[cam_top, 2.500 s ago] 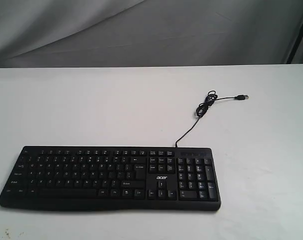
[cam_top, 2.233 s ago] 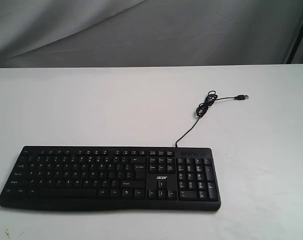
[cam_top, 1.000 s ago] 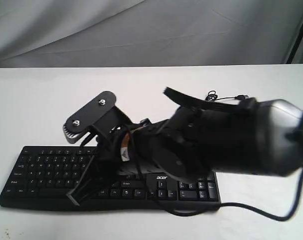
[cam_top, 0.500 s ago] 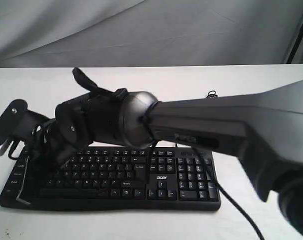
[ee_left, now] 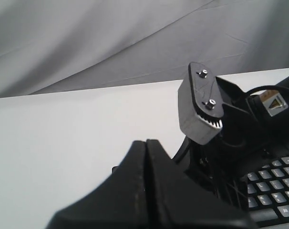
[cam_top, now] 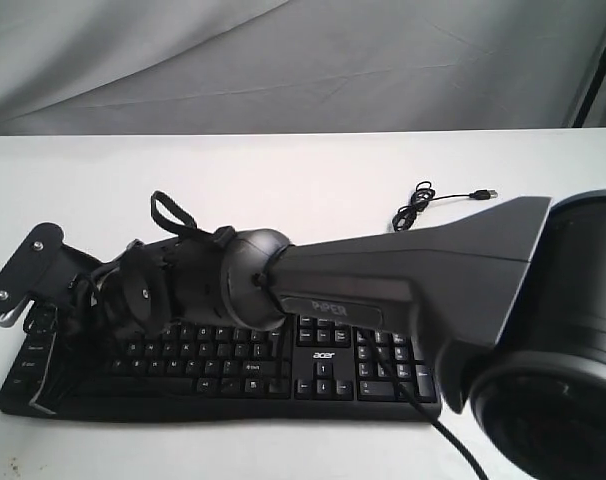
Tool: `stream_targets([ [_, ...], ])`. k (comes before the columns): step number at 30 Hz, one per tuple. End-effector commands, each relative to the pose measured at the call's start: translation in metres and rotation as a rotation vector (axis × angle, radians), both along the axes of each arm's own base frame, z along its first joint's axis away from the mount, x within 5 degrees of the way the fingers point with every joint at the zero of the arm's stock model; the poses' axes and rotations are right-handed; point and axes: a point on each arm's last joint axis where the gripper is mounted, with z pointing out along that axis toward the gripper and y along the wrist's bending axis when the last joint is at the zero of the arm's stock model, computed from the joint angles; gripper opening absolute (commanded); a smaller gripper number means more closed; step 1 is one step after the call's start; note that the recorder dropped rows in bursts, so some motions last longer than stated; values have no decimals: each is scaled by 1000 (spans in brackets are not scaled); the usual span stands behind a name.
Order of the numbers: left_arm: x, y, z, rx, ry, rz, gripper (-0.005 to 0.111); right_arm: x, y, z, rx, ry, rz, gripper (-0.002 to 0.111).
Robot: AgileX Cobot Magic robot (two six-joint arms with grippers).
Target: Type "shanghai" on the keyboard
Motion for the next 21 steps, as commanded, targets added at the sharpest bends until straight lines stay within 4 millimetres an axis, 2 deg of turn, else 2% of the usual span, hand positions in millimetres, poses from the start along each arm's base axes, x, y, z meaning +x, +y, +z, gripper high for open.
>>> stream_targets([
  [1,0,0,-1,-3,-4,-4,0,2,3,-5,10,-33,6,0],
  [21,0,0,-1,-3,-4,-4,0,0,8,-23,-2,-93,33,0],
])
